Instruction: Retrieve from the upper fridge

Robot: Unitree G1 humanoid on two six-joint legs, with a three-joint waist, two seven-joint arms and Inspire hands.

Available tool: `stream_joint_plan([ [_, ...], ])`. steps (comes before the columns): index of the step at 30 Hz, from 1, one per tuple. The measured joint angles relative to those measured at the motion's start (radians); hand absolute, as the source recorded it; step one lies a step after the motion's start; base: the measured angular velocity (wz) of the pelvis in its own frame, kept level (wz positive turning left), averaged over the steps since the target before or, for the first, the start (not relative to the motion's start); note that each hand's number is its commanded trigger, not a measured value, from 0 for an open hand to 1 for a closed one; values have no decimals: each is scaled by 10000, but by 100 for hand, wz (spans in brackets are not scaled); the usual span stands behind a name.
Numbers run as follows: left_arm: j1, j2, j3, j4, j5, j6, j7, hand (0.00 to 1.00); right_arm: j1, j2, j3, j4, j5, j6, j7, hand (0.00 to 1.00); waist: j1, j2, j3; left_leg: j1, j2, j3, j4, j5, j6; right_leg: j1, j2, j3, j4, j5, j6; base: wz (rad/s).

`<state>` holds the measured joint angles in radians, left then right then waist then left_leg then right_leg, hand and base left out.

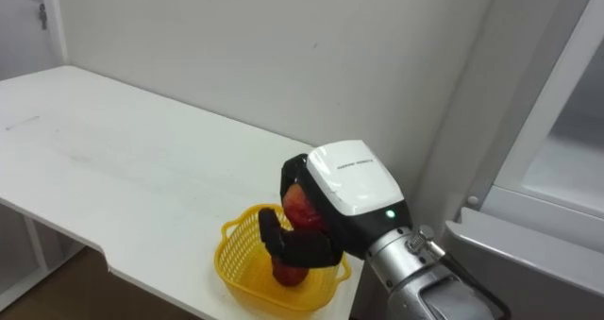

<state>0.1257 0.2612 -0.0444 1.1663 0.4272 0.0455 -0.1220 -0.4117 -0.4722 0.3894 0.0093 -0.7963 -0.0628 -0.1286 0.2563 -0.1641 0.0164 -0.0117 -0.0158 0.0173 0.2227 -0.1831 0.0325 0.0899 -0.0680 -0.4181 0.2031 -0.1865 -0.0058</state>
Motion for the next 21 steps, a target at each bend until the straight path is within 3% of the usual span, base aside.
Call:
stream_joint_plan([
  [7,16,-1,-382,-14,44,121,9,0,-6,215,212,1300,36,15,-4,100,18,-19,10,-189,11,-88,104,3,-2,-90,-31,-234,-8,-7,11,4],
  [10,4,0,-372,-31,54,193,6,0,-26,236,212,1375,13,20,-5,100,20,-62,-24,-297,15,-106,135,9,-11,-186,-32,-239,-6,-7,11,0],
  [15,-26,1,-375,-66,54,192,-133,0,-101,487,244,1731,13,154,-5,100,56,-45,-10,-304,10,-107,143,11,-12,-188,-21,-239,-5,-6,10,0],
  [21,-130,0,-373,-74,52,192,-166,0,-106,503,240,1732,39,220,-5,100,239,-49,-7,-304,10,-109,142,9,-10,-187,-26,-239,0,-7,11,0],
])
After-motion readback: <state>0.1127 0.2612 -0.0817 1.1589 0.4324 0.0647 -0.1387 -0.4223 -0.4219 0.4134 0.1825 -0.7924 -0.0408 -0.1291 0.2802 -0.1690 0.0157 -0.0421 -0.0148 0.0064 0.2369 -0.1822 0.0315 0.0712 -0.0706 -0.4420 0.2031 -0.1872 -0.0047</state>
